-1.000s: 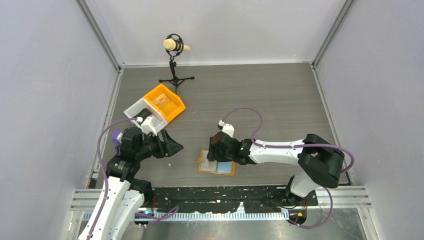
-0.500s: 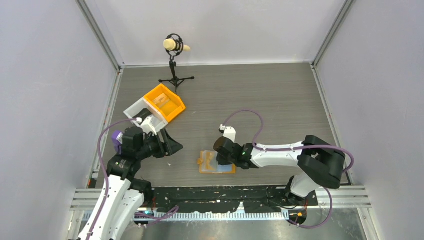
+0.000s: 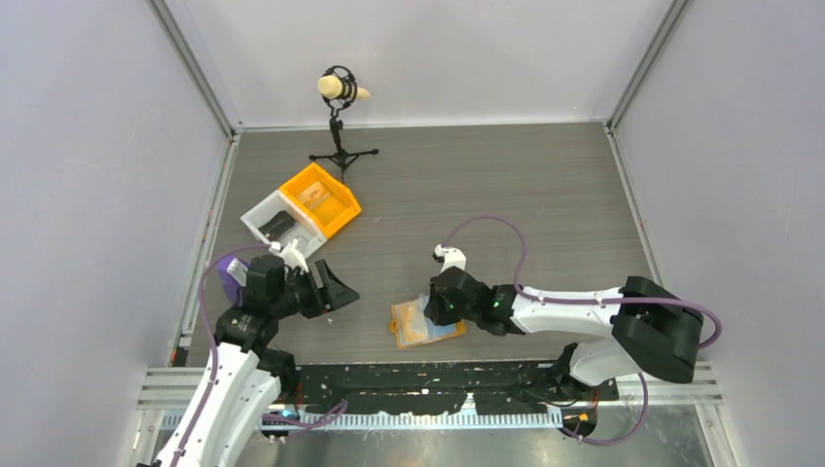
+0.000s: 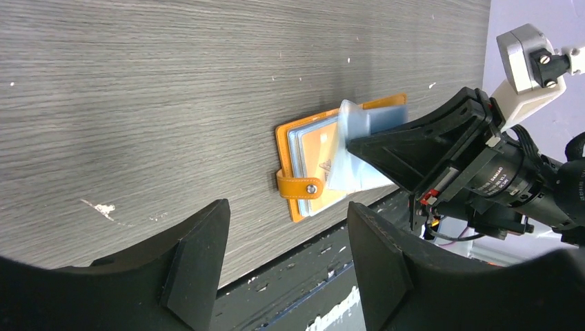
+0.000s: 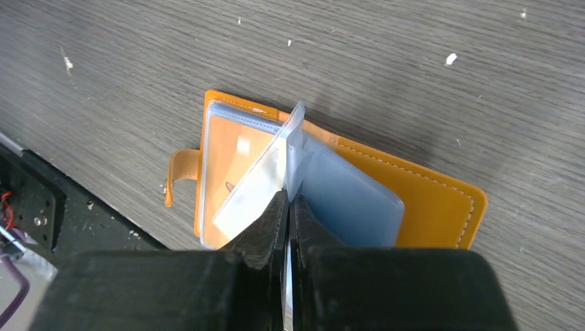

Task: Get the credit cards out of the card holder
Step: Remove the credit card from the card holder.

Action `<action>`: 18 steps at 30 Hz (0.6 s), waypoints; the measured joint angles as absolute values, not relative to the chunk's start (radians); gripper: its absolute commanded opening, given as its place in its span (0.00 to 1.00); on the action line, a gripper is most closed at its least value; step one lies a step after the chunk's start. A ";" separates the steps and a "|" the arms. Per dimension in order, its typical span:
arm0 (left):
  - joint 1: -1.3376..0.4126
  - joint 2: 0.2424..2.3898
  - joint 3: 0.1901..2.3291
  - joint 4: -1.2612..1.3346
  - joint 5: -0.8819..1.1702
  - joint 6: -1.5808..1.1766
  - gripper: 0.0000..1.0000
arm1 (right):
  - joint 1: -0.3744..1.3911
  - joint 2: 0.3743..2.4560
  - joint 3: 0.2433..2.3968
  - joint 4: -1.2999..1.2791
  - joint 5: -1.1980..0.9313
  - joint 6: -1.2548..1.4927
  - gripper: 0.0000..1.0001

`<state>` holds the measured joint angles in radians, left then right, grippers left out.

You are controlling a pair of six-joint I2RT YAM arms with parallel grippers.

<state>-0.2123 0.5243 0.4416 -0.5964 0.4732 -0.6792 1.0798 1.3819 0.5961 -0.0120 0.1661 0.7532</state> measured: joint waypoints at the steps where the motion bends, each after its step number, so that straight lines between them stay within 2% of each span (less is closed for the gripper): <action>1: -0.213 0.529 0.441 -0.596 0.477 -0.680 0.66 | 1.079 1.375 0.593 -0.008 0.160 0.753 0.05; 18: -0.215 0.556 0.476 -0.596 0.551 -0.696 0.67 | 1.074 1.323 0.562 0.035 0.080 0.757 0.05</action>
